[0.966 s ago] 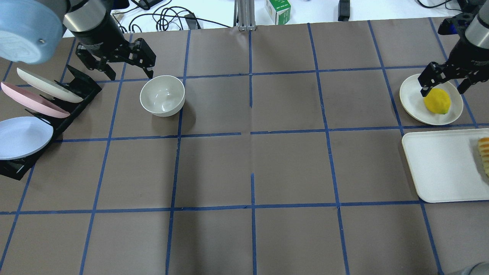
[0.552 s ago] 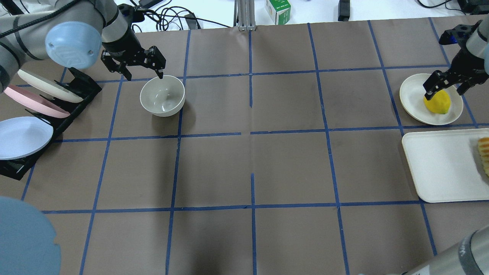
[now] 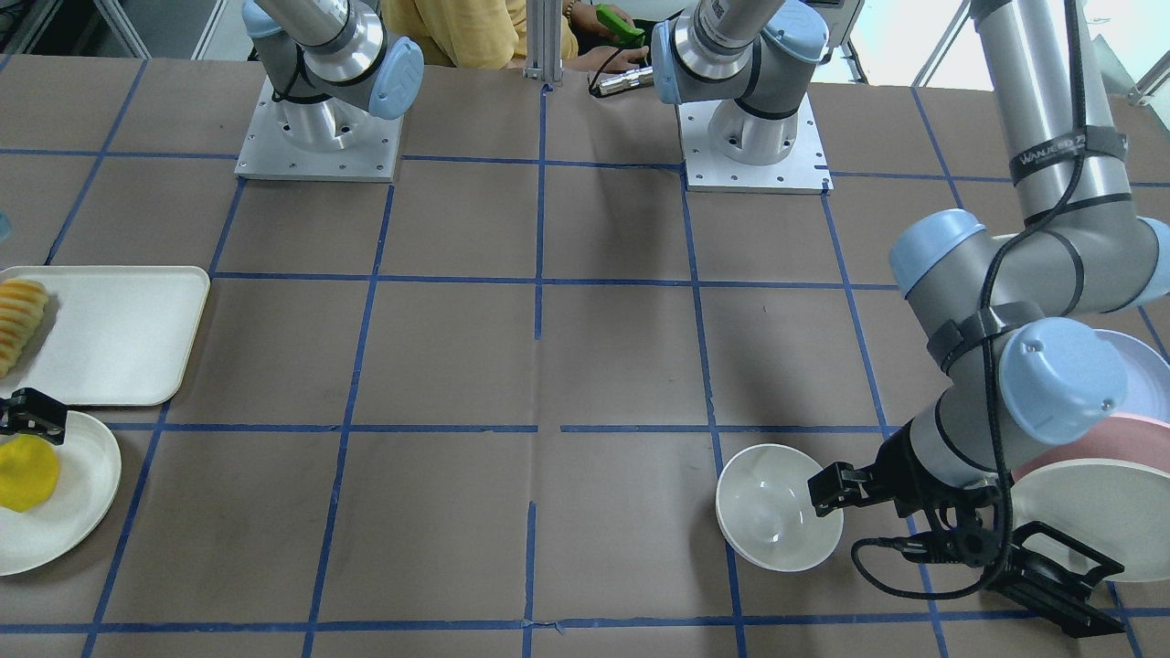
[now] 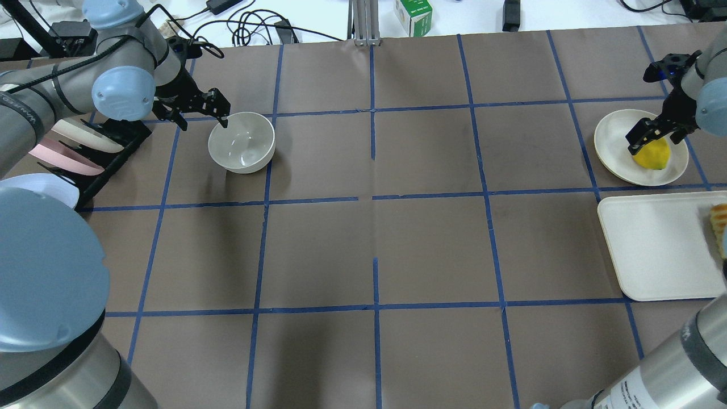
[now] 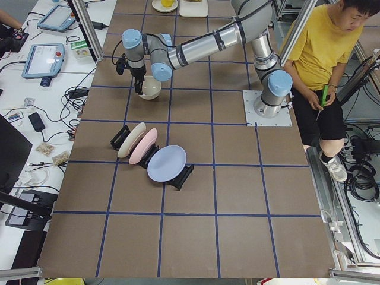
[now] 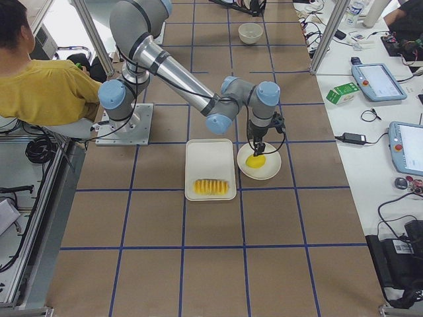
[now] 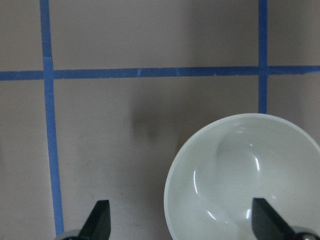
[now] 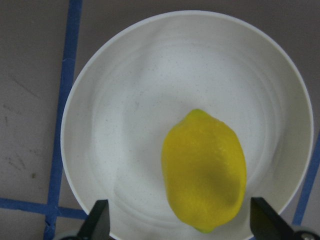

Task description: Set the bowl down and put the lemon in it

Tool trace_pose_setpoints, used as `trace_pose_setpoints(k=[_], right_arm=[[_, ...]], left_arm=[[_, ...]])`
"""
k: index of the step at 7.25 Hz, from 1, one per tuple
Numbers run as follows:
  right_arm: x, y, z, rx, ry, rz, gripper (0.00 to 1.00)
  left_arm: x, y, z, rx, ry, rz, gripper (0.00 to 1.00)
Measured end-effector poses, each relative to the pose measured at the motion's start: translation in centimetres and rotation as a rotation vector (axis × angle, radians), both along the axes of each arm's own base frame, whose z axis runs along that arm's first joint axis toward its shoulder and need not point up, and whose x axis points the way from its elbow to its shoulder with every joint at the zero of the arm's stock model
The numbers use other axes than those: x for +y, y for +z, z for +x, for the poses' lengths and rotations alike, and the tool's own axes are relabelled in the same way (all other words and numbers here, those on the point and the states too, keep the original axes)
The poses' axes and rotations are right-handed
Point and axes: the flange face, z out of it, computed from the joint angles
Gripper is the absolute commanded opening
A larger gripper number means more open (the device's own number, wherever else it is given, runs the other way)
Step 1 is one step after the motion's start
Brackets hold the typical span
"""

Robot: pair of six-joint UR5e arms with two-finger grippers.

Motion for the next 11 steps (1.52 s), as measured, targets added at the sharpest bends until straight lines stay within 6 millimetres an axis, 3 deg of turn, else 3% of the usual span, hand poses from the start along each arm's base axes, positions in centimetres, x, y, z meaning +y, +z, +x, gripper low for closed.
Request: trace_pose_setpoints(k=[2,3,4,5,7,9,10,11], right_arm=[[-0.3,-1.8,-0.9,0.005,0.019,0.006,0.99],[-0.4,-2.3,-1.1,0.007,0.029,0.007,0.68],[-0.5,-2.5,-1.1,0.008,0.032,0.006,0.22],[-0.5,-2.5,-1.2,0.01,0.031,0.005,0.0],[-0.5,-1.9,-1.3,0.018,0.028,0.004,0.0],[0.0,0.4,-0.9,0.017,0.019,0.004,0.0],[0.7,2.4,-0.1,0.001,-0.008,0.018,0.0],[1.4,4.2,1.0,-0.015,-0.046,0.03,0.0]], left_arm=[[0.6,-2.5,0.0,0.015,0.006,0.032,0.61],[0.7,-3.2,0.1,0.019,0.009,0.042,0.17],[0.7,-3.5,0.2,0.021,0.007,0.046,0.0],[0.6,-3.5,0.3,0.021,0.005,0.046,0.0],[0.6,-3.7,0.2,0.022,0.003,0.047,0.0],[0.5,-2.2,-0.3,0.034,-0.005,0.027,0.0],[0.7,-0.4,-1.6,0.071,-0.016,0.002,0.0],[1.5,1.2,-4.2,0.117,-0.031,-0.015,0.0]])
